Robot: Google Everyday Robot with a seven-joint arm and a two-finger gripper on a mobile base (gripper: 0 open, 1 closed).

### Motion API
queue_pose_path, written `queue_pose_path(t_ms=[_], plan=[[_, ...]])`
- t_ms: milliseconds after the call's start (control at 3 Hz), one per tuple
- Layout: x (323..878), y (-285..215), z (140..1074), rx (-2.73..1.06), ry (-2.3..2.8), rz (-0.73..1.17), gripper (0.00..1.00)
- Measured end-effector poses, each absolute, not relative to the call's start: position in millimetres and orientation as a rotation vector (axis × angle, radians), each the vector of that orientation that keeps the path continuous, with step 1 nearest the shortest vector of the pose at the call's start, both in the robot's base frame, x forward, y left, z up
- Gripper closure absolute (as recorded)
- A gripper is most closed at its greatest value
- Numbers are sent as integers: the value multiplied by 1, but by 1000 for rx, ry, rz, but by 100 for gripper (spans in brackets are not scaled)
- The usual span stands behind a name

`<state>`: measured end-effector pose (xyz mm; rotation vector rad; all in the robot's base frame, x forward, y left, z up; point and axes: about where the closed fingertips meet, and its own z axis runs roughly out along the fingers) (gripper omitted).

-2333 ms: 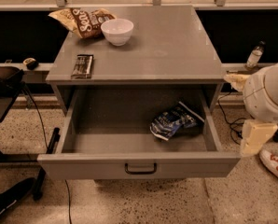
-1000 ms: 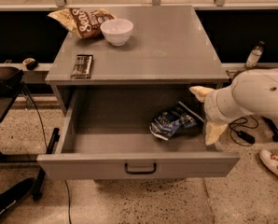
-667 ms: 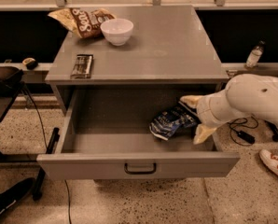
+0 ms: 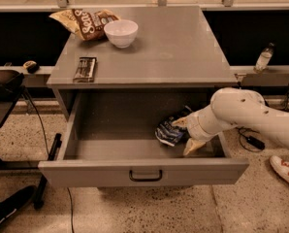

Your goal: Pick blue chip bag from top drawer and place on counter

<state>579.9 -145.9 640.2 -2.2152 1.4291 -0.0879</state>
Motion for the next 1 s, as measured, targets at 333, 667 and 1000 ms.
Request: queue_pose_path(t_ms=[333,667,1000], plan=[[583,-138,622,-2222,1432,-27,47],[584,-140,632,-2146,1427,38,70],[576,-159,710,-1983,1363,5,99]])
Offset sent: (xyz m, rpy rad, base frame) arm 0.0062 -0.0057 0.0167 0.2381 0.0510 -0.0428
